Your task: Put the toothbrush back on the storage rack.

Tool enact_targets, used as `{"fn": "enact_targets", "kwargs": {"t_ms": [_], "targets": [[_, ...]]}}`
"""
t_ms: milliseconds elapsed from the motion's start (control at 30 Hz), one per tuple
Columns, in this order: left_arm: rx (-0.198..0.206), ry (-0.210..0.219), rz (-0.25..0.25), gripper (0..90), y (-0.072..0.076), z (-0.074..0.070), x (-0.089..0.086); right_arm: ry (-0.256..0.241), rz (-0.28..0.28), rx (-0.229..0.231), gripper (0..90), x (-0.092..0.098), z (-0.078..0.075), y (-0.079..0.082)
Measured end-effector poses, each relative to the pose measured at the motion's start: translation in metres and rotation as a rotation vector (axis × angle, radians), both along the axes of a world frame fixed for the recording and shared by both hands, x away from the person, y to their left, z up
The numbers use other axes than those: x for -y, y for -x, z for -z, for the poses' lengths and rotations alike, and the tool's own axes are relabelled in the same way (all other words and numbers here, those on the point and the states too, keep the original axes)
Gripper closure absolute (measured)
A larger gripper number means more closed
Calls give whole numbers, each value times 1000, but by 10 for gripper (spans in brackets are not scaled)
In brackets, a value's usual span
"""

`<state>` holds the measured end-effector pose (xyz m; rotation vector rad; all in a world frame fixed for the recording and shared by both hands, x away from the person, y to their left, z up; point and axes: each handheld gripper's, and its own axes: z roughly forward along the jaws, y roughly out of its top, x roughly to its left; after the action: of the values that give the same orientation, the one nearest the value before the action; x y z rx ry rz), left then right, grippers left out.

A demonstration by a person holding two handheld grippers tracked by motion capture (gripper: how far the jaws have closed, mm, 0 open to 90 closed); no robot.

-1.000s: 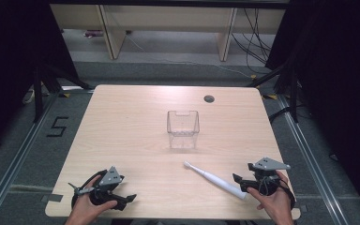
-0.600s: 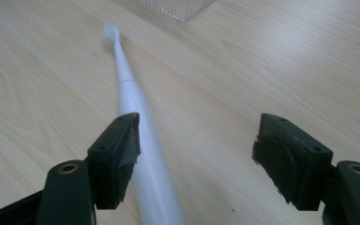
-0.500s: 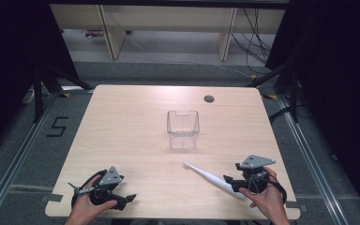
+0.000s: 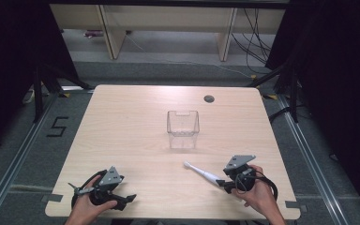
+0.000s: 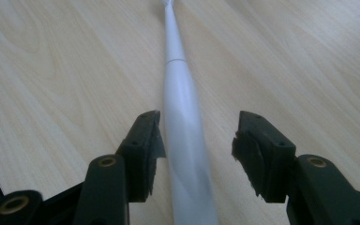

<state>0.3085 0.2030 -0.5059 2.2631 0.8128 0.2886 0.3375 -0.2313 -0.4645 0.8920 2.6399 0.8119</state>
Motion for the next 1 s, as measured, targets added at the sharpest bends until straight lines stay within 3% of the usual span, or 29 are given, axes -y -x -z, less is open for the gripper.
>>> {"fn": "enact_targets", "kwargs": {"t_ms": [200,267,400,467,633,833,1000], "targets": [[-2,2,-4,168,0,0,0,44,14,-29,525,-7,-1,-1],[0,0,-1,168,0,0,0,63,-3,-25,542,-10,0,-4],[-3,-3,0,168,-1,0,0,78,-19,-71,553,-16,1,-8],[-6,3,-4,168,0,0,0,95,-45,-59,556,-17,2,-10],[-2,0,-3,168,0,0,0,152,-57,-110,579,-27,3,-16],[-6,0,-2,168,-1,0,0,218,-84,-119,588,-34,2,-20],[-12,-4,3,168,-1,0,-1,245,-97,-131,588,-38,3,-22]]}}
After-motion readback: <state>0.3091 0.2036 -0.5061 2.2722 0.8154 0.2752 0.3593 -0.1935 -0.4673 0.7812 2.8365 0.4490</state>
